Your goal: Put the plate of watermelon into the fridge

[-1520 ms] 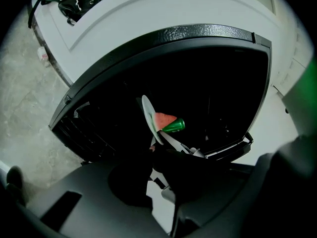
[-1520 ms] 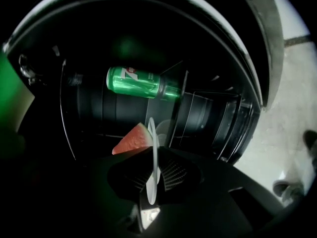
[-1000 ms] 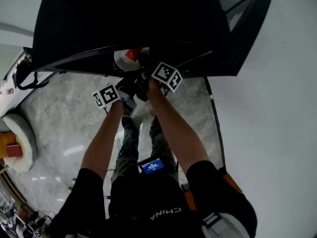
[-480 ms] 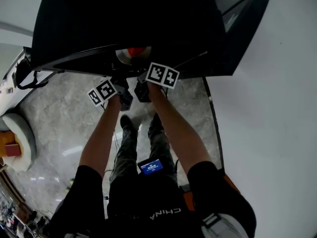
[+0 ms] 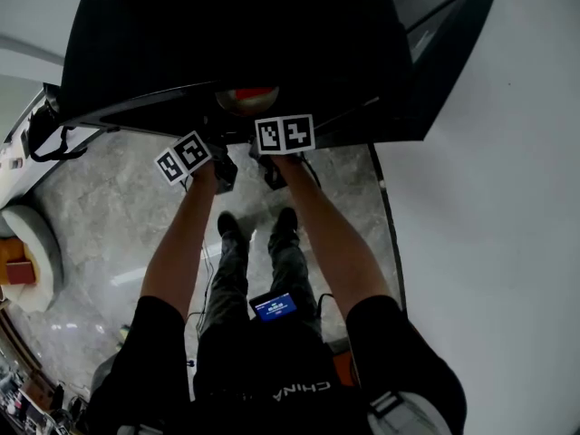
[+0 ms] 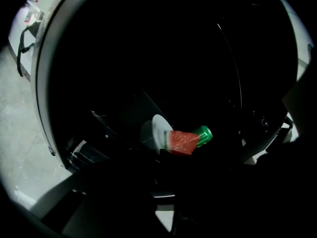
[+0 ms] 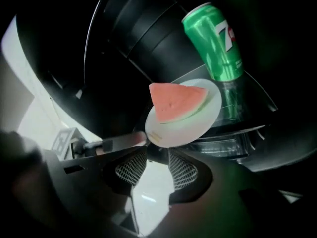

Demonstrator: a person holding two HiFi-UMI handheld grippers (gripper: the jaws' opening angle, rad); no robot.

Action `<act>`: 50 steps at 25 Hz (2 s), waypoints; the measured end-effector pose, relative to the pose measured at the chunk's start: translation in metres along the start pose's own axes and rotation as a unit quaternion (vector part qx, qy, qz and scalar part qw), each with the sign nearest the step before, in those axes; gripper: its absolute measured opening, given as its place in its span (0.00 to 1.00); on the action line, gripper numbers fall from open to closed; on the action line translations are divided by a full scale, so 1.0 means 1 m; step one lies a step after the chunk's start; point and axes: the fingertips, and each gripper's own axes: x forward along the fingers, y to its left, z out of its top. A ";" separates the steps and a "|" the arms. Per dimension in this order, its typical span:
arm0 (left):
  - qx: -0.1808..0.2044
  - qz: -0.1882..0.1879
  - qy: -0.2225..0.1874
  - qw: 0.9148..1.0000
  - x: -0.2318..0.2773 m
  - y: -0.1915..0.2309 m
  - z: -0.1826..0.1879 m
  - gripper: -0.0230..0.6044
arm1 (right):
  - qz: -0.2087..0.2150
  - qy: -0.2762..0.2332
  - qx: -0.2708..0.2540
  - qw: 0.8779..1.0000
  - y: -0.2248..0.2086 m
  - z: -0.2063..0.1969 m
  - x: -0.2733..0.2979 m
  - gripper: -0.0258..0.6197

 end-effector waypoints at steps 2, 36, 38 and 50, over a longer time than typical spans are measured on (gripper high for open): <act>-0.005 -0.004 0.000 1.000 0.002 -0.002 0.002 0.09 | -0.012 0.012 -0.016 1.000 -0.001 -0.004 -0.002 0.25; 0.356 0.017 0.141 0.923 0.008 -0.037 -0.014 0.08 | -0.087 -0.039 -0.131 0.987 0.002 0.039 -0.012 0.09; 0.376 0.006 0.151 0.914 -0.004 -0.044 -0.020 0.08 | -0.078 -0.039 -0.132 0.987 0.011 0.033 -0.023 0.09; 0.316 -0.108 0.138 0.932 -0.117 -0.138 -0.050 0.06 | -0.036 -0.064 -0.142 0.987 0.102 -0.008 -0.133 0.07</act>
